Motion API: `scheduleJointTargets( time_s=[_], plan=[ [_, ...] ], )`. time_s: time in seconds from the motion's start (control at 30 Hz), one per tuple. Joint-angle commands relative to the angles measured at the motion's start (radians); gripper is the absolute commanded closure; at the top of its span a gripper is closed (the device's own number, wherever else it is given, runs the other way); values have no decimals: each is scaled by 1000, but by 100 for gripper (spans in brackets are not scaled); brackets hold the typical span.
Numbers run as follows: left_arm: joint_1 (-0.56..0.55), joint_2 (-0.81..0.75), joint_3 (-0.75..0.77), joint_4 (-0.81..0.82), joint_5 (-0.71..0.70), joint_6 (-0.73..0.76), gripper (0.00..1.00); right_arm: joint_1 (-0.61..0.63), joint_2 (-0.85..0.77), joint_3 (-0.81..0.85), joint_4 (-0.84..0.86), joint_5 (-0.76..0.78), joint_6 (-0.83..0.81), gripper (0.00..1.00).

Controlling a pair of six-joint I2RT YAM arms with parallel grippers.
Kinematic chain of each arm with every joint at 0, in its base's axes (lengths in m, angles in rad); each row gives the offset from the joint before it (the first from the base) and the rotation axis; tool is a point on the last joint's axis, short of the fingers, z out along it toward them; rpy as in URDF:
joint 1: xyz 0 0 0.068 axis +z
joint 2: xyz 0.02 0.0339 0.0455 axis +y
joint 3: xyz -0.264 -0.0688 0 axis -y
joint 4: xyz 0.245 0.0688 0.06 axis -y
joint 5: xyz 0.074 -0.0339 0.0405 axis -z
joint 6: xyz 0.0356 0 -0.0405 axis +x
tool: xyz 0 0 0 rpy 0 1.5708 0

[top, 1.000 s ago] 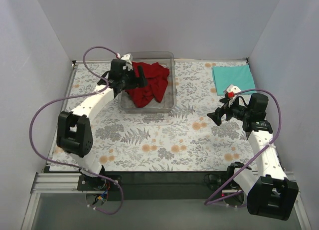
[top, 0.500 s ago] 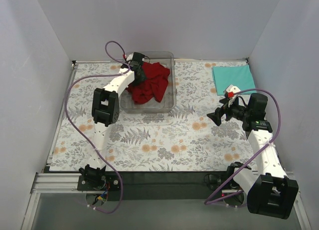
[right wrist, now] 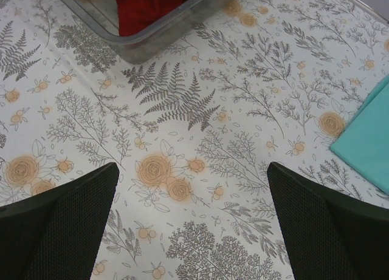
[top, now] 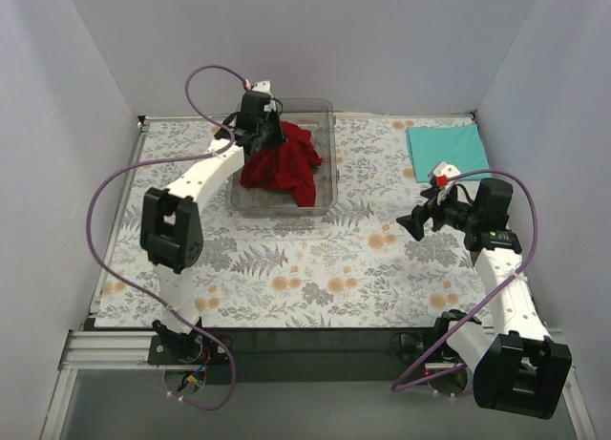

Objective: Fold and stack the t-shirts

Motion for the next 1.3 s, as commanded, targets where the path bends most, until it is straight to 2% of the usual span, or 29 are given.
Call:
scheduleJointTargets(
  time_s=[0.0,0.1,0.2,0.27,0.4,0.43,0.53,0.83,1.03,1.27],
  plan=[
    [-39,-354,-76,320,211,71,100,-3,-6,12,9,3,-10,2],
    [-67,-483,-145,443,307,54,100,-3,-8,10,9,13,-10,2],
    [-85,-540,-142,518,430,-7,100,-4,-9,12,11,46,-8,2],
    [-100,-552,-125,560,482,-70,100,-4,-12,15,15,124,0,2],
    [-139,-569,-148,603,561,-148,100,-32,-31,7,119,415,105,2],
    [-149,-577,-164,610,565,-156,100,-41,-31,9,136,532,134,2],
    [-188,-586,-230,623,570,-168,100,-93,-38,18,153,660,240,2],
    [-341,-485,-368,609,627,-153,100,-167,-58,9,189,682,313,2],
    [-421,-416,-415,558,507,-55,100,-172,-54,6,190,664,317,2],
    [-441,-353,-399,476,348,26,100,-176,-48,3,192,642,316,2]
  ],
)
